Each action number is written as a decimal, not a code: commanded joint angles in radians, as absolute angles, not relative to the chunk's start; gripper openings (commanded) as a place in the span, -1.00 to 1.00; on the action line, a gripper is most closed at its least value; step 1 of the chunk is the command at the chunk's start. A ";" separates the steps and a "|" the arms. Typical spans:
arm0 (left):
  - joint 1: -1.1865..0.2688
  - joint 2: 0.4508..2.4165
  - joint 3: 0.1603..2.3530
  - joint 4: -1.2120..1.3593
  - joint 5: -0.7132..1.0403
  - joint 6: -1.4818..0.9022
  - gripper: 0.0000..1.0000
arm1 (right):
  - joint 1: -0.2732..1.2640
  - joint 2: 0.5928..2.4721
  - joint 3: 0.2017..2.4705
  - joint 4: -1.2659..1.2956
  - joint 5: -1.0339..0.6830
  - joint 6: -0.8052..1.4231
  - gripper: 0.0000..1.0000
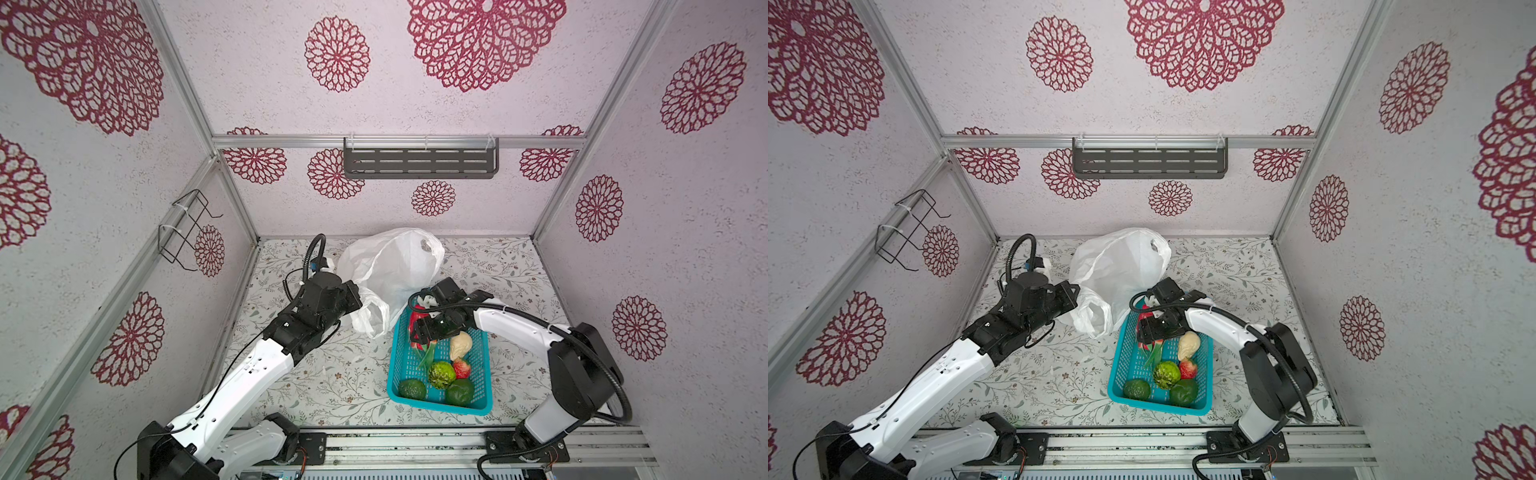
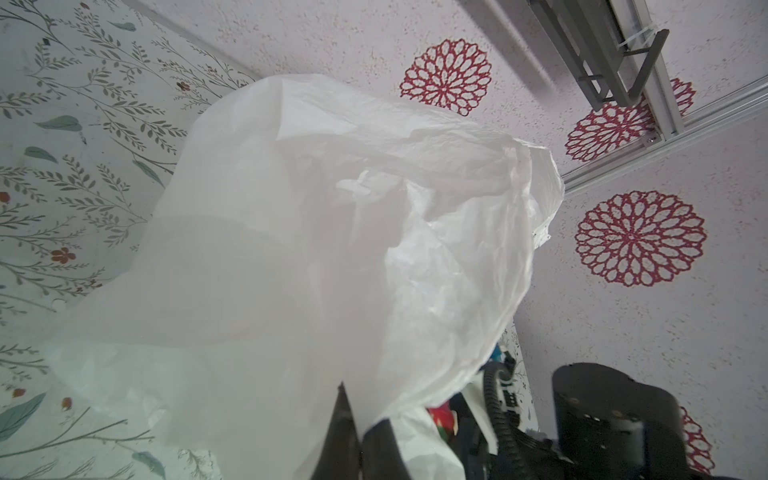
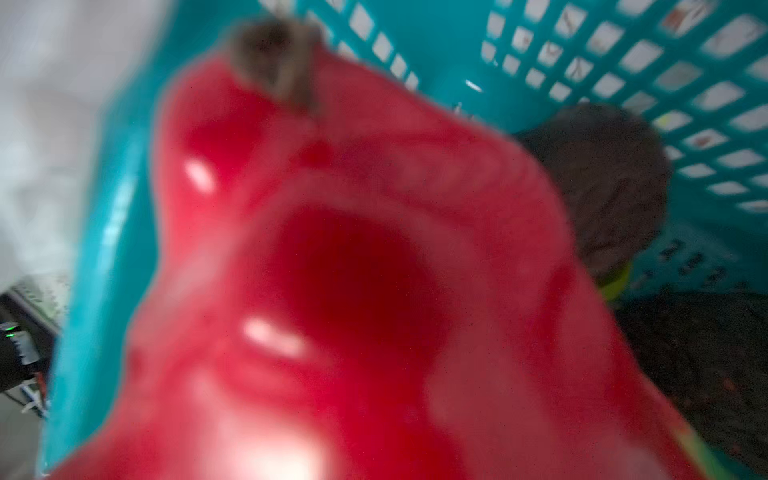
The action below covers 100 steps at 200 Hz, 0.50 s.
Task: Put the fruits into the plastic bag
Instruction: 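Grasp the red dragon fruit with the right gripper and lift it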
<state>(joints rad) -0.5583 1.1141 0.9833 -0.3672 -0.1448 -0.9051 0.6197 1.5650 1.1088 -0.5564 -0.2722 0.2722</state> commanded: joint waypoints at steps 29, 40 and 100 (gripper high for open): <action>-0.560 1.125 1.009 -0.360 -0.153 -0.899 -1.00 | 0.591 1.380 1.173 -0.564 -0.458 0.208 -0.29; -0.559 1.122 1.008 -0.362 -0.146 -0.898 -1.00 | 0.591 1.371 1.196 -0.569 -0.483 0.196 -0.28; -0.552 1.072 0.945 -0.315 -0.102 -0.942 -1.00 | 0.591 1.460 1.379 -0.468 -0.472 0.218 -0.25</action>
<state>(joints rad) -0.5575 1.1122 0.9749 -0.3546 -0.1211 -0.9127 0.5941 1.4250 1.2743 -0.5812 -0.4530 0.2199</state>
